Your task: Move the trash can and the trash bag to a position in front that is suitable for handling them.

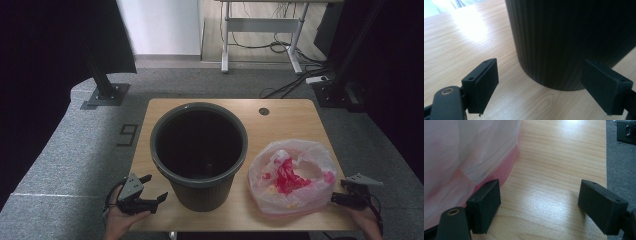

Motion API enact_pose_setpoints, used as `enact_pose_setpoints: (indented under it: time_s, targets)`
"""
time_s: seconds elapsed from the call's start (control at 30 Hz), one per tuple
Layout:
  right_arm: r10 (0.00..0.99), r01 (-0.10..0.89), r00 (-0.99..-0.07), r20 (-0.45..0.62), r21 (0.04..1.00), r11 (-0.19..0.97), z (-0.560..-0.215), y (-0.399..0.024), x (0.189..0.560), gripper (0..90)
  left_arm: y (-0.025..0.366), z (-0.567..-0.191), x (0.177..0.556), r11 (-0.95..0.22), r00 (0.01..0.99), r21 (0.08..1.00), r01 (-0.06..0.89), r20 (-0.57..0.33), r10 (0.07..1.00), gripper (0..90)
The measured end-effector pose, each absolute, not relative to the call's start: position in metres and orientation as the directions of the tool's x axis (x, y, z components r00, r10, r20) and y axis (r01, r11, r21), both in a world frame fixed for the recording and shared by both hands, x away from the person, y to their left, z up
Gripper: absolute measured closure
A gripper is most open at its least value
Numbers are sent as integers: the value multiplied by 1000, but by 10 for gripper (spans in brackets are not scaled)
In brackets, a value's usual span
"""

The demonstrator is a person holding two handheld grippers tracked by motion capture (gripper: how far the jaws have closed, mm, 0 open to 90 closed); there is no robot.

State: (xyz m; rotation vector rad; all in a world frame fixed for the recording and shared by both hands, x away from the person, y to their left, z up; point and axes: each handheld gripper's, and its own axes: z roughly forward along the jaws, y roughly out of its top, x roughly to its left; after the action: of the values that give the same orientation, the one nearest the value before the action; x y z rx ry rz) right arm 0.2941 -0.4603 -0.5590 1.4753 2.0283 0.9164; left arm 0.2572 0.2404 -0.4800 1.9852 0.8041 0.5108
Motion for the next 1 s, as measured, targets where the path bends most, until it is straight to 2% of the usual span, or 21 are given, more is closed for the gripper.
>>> enact_pose_setpoints:
  time_s: [0.4,1.0]
  targets:
    - [949,638,-314,14,743,200,-559,-460,294,179,241,-477,255,-356,759,886,296,8,651,144]
    - [949,638,-316,14,743,201,-559,-460,294,177,226,-472,264,-384,803,889,252,29,595,140]
